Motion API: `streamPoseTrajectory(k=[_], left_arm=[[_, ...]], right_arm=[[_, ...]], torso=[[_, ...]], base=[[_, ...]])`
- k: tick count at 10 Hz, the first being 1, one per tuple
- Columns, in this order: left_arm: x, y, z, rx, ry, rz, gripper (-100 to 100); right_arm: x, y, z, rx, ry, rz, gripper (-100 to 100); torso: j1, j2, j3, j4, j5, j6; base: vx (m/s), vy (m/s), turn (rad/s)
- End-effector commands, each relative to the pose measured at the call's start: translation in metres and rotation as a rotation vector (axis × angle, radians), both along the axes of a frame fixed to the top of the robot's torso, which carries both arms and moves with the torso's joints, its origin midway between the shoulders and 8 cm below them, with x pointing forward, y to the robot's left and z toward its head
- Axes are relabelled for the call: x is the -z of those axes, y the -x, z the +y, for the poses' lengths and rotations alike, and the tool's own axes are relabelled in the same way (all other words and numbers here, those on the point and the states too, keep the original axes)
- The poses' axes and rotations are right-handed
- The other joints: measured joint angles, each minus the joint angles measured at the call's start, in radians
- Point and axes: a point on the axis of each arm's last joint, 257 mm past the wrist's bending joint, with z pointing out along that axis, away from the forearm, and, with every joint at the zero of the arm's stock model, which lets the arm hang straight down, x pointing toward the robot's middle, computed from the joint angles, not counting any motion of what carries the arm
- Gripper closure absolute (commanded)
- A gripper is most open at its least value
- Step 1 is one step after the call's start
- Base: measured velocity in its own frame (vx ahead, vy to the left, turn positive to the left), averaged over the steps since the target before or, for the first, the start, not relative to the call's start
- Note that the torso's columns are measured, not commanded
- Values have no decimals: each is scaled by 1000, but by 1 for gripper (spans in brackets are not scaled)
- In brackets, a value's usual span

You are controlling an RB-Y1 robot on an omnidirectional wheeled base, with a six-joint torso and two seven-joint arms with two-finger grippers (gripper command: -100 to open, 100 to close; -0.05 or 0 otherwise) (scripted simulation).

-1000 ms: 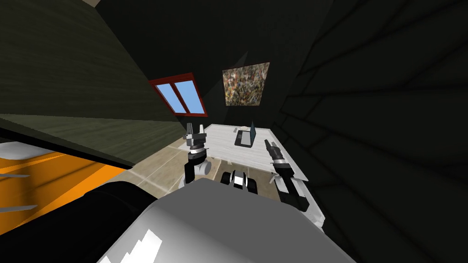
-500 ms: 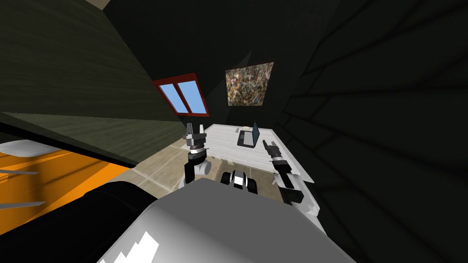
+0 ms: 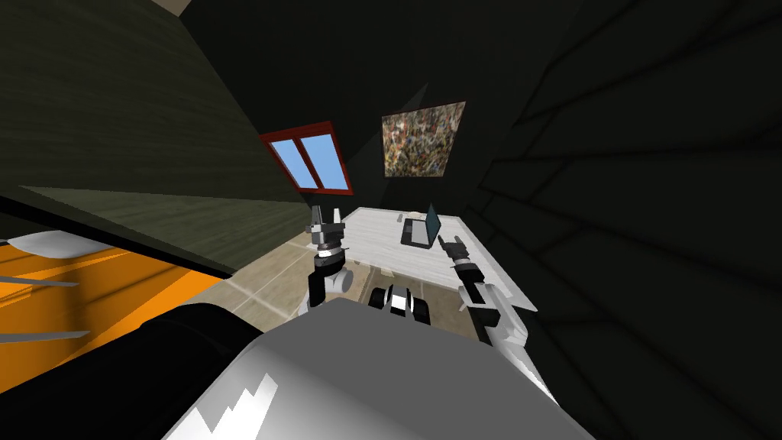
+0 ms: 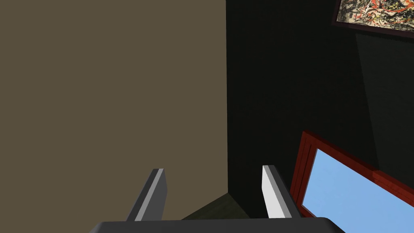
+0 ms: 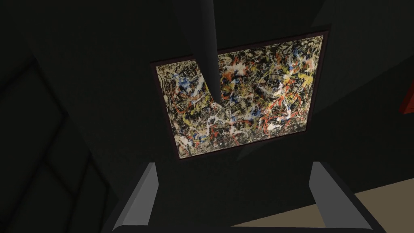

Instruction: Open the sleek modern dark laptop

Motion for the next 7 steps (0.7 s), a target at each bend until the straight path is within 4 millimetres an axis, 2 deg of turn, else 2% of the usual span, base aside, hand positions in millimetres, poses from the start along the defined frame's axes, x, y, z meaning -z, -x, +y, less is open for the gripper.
streamPoseTrajectory(k=[1, 2, 5, 6, 7], left_arm=[[0, 0, 0, 0, 0, 0, 0], [0, 0, 0, 0, 0, 0, 0], [0, 0, 0, 0, 0, 0, 0], [0, 0, 0, 0, 0, 0, 0], [0, 0, 0, 0, 0, 0, 0]], right_arm=[[17, -19, -17, 55, 169, 32, -100], [17, -19, -17, 56, 180, 31, -100], [29, -41, -43, 121, 389, 58, -100], [34, -41, -45, 123, 395, 67, -100], [38, -47, -55, 146, 467, 78, -100]], torso=[[1, -1, 0, 0, 0, 0], [3, -2, -1, 0, 1, 0], [2, -1, -1, 0, 0, 0], [2, -1, -1, 0, 1, 0], [1, -1, 0, 0, 0, 0]], base=[[2, 91, 38], [-1, 75, 11], [-1, 80, 33], [0, 69, 10], [2, 56, 22]])
